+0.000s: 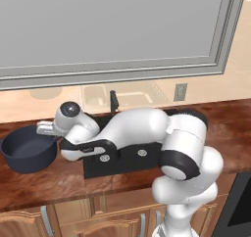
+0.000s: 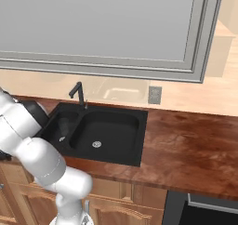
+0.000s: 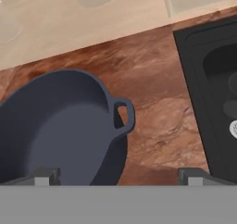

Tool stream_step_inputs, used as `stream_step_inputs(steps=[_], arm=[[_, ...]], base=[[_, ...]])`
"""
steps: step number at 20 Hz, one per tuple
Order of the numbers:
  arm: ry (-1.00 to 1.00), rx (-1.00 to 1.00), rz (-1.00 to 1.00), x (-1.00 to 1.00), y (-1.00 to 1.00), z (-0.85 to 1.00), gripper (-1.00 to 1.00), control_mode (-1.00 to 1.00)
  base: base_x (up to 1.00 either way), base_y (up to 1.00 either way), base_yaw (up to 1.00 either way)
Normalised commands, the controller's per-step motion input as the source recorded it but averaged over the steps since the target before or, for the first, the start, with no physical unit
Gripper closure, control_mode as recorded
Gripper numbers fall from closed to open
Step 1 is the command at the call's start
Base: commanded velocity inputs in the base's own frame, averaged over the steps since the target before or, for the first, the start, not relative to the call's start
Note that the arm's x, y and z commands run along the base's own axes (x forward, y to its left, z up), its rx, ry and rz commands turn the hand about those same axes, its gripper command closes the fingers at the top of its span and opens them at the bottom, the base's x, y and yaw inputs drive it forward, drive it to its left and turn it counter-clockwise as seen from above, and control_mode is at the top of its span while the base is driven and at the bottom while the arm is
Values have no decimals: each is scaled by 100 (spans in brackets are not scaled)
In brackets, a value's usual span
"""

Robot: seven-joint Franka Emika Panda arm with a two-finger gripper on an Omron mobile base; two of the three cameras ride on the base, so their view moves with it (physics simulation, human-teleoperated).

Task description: Place the glass cup in the left basin and the pot in the right basin of the sink.

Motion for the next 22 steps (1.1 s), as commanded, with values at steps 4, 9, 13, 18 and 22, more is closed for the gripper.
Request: stream_step_inputs(steps=[4,9,13,18,22], arm=[[0,5,0,0,33,-25,-100,-100],[0,1,0,0,33,-16,-100,-100],[0,0,0,0,34,-13,-100,-100],[0,0,0,0,34,-10,-100,-100],[0,0,0,0,33,-29,-100,-100]], base=[[0,0,0],[0,0,0],[0,0,0],[0,0,0],[0,0,0]])
